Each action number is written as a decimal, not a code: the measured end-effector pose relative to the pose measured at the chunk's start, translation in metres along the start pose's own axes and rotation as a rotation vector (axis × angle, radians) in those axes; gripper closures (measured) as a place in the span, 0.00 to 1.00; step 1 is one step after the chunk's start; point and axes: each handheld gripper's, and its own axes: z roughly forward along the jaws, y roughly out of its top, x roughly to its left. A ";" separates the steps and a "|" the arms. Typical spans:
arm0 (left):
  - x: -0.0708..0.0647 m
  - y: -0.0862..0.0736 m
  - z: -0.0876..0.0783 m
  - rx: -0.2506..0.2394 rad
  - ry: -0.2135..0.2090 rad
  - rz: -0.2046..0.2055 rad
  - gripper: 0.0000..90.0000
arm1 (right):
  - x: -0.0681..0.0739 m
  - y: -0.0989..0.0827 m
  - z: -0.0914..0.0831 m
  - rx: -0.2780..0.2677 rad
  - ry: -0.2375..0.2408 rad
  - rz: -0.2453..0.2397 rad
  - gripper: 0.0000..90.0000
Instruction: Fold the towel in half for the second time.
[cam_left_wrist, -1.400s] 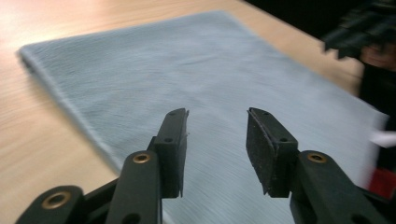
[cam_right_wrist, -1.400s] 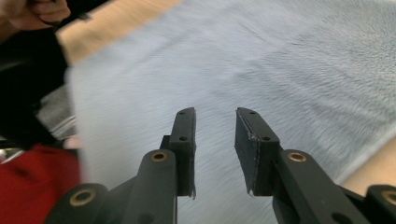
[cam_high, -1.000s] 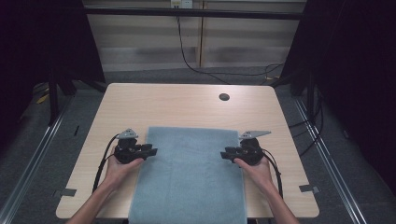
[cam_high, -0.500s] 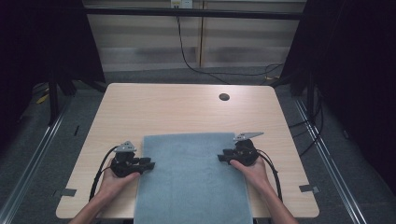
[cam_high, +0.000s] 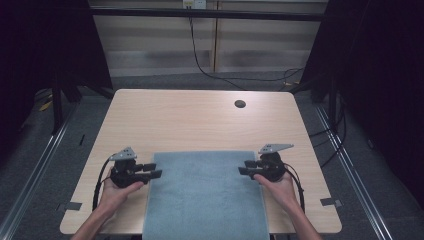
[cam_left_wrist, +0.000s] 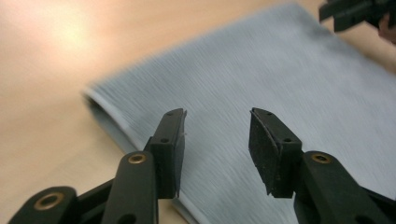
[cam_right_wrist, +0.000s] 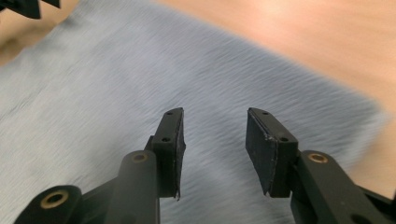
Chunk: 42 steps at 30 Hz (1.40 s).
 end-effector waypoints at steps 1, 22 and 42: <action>0.004 0.004 0.000 -0.023 0.005 -0.018 0.60 | -0.006 0.003 -0.001 -0.014 -0.009 0.010 0.65; 0.049 0.010 0.048 0.077 0.083 -0.014 0.50 | -0.069 0.009 0.027 -0.016 -0.005 0.086 0.61; 0.045 0.042 0.034 -0.043 -0.016 -0.004 0.96 | -0.061 0.030 0.015 -0.064 -0.004 0.062 0.95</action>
